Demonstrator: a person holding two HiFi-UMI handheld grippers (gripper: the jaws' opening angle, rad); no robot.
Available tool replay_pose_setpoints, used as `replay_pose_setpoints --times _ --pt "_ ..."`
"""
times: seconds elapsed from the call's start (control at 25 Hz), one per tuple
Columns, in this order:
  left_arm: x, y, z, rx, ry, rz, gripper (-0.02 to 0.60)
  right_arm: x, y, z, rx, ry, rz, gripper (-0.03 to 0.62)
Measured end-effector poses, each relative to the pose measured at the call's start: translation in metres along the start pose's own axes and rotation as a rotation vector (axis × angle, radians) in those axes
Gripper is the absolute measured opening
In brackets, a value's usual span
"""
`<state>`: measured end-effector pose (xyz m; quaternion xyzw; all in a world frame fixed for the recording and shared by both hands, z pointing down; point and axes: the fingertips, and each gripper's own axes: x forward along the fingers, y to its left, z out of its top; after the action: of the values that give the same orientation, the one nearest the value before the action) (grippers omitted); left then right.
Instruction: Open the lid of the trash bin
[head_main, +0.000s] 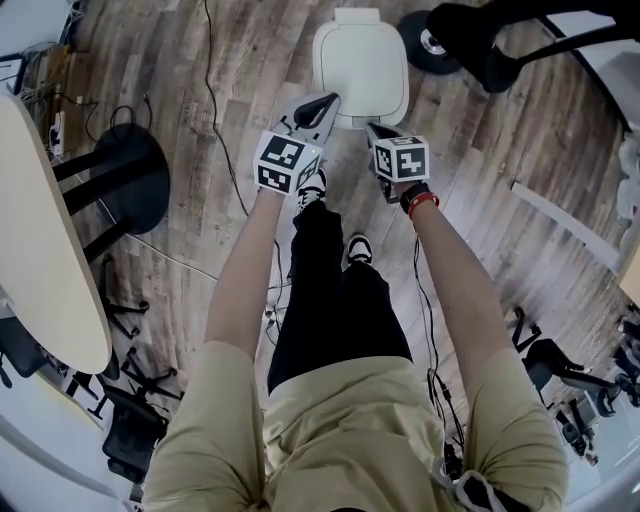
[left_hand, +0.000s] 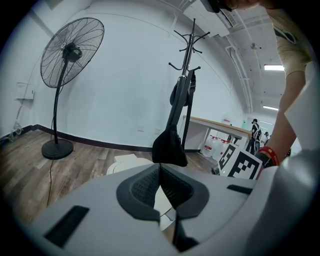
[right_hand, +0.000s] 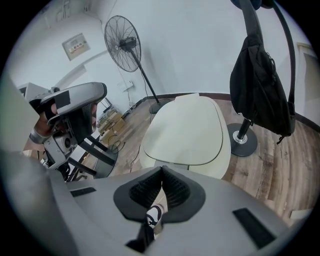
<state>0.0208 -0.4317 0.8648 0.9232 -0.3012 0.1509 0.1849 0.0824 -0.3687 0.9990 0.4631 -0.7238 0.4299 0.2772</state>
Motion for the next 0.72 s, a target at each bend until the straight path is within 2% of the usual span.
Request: replay_pose_setpoints --times 0.52,0.72 --pt "0.004 0.011 -0.008 -0.030 -0.007 0.010 0.023 0.010 -0.003 -0.005 0.009 0.029 -0.030 0.015" --pt "-0.001 0.015 -0.022 -0.051 0.017 0.015 0.023 0.013 -0.003 -0.008 0.006 0.042 -0.043 0.015"
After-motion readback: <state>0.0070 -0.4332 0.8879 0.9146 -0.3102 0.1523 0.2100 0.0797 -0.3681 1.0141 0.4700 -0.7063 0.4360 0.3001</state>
